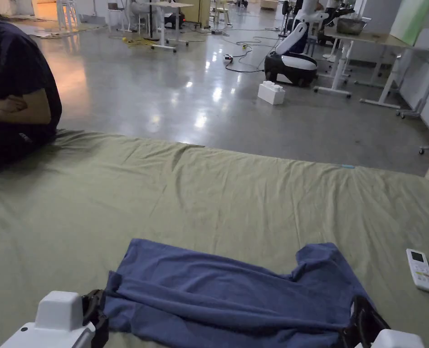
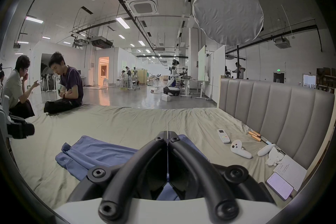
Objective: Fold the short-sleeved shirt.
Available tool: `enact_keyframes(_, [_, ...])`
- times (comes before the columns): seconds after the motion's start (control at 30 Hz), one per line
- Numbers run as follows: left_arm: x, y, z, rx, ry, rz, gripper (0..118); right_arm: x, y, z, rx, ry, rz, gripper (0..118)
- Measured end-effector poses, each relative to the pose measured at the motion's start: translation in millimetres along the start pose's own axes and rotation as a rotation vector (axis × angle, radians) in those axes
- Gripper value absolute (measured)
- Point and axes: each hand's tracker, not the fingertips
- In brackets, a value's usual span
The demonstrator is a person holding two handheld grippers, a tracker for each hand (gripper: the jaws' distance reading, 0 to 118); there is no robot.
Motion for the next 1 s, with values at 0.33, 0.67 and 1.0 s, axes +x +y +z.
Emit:
enact_keyframes(0.33, [-44.8, 9.5, -131.8, -0.451, -0.018, 0.091, 22, 11.4, -14.7, -2.3, -0.066, 0.0, 0.011, 1])
enact_keyframes(0.67, [-54.7, -9.6, -213.8, -0.684, 0.031, 0.1, 64, 31.3, -36.1, -4.4, -0.165, -0.039, 0.006, 1])
enact_keyframes(1.0, [-9.8, -23.1, -199.3, -0.664, 0.007, -0.185, 11, 56.6, -55.4, -2.5, -0.283, -0.113, -0.053, 1])
